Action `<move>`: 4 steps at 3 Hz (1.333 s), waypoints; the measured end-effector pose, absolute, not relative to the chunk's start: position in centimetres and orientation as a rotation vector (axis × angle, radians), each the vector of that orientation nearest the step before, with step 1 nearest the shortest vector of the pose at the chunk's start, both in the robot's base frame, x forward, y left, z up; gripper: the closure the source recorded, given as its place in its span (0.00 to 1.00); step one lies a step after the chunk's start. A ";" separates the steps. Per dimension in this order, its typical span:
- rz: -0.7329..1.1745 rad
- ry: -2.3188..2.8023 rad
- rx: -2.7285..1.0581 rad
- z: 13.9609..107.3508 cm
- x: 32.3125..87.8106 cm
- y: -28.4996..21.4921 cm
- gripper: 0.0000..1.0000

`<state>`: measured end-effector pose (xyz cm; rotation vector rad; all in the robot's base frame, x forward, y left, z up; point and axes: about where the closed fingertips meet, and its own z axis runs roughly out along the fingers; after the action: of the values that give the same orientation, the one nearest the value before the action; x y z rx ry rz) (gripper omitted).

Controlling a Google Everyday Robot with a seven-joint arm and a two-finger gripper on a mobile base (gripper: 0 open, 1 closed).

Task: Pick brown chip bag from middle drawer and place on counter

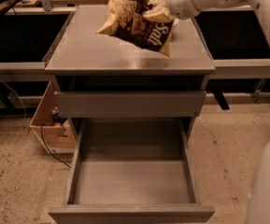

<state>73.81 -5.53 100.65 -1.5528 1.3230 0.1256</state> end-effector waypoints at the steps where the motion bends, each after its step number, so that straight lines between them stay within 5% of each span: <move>1: 0.094 1.310 -1.536 98.8 77.3 -4.3 1.00; 2: 0.027 1.349 -1.519 95.9 80.5 -4.1 1.00; 3: -0.026 1.404 -1.530 92.8 82.0 -4.2 0.82; 4: -0.043 1.452 -1.547 90.0 81.4 -4.4 0.51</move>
Offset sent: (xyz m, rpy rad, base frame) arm 0.1047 0.0093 -0.0850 -0.0702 -0.0682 -0.1649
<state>81.42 -4.42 89.96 -1.5473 1.4516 -0.0425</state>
